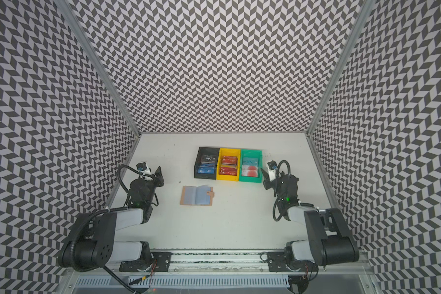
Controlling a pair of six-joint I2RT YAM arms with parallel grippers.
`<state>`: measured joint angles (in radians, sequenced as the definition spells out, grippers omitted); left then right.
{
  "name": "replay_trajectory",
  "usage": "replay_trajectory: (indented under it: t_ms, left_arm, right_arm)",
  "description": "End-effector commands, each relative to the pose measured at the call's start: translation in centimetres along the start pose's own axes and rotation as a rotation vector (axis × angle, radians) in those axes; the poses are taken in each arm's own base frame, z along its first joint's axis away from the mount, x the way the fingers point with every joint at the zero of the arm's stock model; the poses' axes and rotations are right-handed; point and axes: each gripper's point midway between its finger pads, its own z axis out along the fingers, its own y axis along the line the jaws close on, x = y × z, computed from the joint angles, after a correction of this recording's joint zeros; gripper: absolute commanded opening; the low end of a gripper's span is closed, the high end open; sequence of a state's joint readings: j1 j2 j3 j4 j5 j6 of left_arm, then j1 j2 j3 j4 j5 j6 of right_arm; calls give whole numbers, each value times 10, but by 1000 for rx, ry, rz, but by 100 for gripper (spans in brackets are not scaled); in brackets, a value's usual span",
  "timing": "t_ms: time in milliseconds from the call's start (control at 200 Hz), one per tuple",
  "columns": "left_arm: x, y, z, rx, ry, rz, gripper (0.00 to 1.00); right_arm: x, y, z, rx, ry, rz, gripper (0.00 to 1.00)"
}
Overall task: Take the credit cards out of the card holder
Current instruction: Place the credit card in the storage box, then reset both arms
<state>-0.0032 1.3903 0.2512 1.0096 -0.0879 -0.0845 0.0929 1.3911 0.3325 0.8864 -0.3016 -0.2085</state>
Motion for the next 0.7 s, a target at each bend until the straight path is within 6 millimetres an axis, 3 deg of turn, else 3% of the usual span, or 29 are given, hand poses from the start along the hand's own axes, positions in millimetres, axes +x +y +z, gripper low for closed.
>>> replay_trajectory:
  t_ms: [0,120,496,531,551,616,696]
  left_arm:
    - [-20,-7,-4,46,-117,53,52]
    - [-14,-11,-5,73,-130,63,56]
    - [-1,-18,8,111,-79,86,66]
    - [0,-18,9,109,-77,87,68]
    - [-1,-18,10,107,-79,88,70]
    - [0,-17,11,105,-71,88,98]
    - [0,-18,12,101,-69,91,100]
  right_arm:
    - [-11,-11,-2,51,-53,9,32]
    - [-13,-21,-10,100,-92,24,36]
    - [-8,-35,-19,163,-158,50,31]
    - [2,-34,-26,179,-158,70,32]
    - [1,-34,-28,183,-174,72,32]
    - [-2,-33,-33,187,-209,69,33]
    - [1,-34,-29,184,-182,76,35]
